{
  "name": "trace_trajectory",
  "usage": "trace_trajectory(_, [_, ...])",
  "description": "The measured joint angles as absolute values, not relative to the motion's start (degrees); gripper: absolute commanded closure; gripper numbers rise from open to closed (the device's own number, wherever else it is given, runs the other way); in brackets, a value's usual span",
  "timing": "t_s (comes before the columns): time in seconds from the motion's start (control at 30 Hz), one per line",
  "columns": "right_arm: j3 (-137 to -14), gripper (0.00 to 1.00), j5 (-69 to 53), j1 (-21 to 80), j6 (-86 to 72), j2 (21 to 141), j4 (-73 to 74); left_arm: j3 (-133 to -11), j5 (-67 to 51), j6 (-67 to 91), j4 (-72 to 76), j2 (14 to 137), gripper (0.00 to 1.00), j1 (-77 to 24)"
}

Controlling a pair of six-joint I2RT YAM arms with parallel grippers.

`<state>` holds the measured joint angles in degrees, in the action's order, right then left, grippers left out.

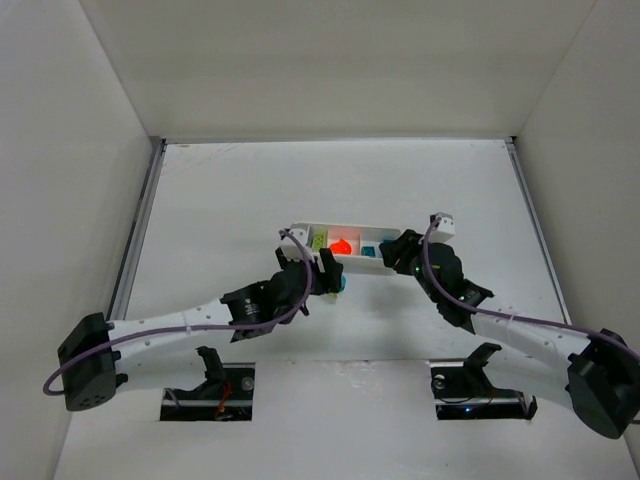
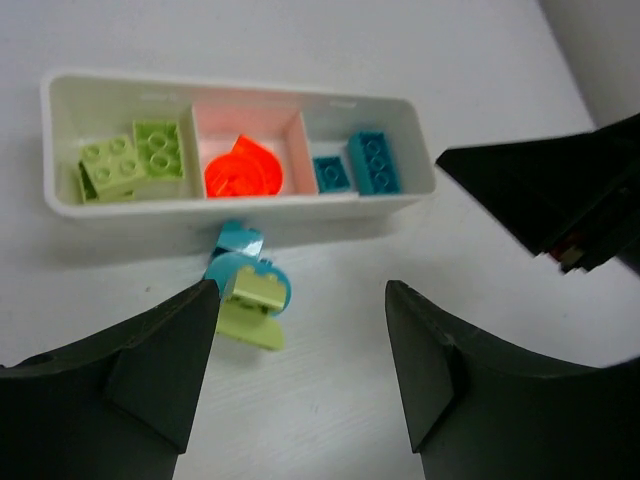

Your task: Sort the legos into containers by color

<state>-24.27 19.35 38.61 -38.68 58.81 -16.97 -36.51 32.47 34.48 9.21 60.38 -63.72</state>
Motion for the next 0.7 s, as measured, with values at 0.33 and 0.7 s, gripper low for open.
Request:
trace_trajectory(0.33, [-24.27, 0.47, 19.53, 38.22, -38.61, 58.98, -17.19, -37.41, 44.66, 36.05, 4.89, 75.79, 0.31, -72.93])
trace_trajectory(0.7, [-24.27, 0.46, 19.46, 38.22, -38.61, 59.22, -17.21, -35.57, 42.30, 28.21, 18.65, 77.97, 0.35, -67.22])
